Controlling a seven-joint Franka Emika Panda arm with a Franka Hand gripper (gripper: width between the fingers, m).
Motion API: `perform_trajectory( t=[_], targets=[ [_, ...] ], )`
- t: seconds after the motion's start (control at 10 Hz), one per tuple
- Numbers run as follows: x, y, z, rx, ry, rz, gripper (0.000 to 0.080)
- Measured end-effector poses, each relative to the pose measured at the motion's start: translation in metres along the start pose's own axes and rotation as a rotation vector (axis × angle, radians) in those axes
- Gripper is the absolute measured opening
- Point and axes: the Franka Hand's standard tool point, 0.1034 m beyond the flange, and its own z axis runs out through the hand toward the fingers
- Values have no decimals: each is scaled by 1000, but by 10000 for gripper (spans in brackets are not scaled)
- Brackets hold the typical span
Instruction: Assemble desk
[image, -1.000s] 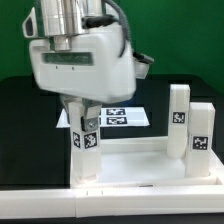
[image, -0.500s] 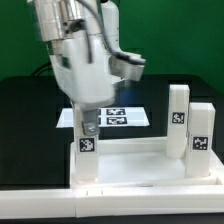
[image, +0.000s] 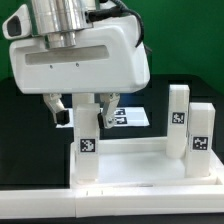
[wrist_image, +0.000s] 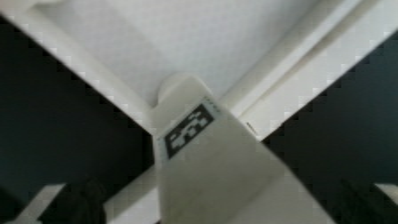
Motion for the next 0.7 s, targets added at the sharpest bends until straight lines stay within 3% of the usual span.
perform_trajectory(
  t=[0.1, 0.2, 0.3, 0.4, 0.5, 0.6, 0.7],
  targets=[
    [1, 0, -1, -7, 2, -116, 646],
    [2, -3, -3, -30, -1, -363, 649],
    [0, -10, -3, -43, -15, -471, 649],
    [0, -8, -2, -41, -15, -438, 649],
    [0, -7, -2, -41, -15, -414, 529],
    [0, -7, -2, -42, -15, -417, 529],
    [1, -7, -2, -42, -13, -366, 346]
  ],
)
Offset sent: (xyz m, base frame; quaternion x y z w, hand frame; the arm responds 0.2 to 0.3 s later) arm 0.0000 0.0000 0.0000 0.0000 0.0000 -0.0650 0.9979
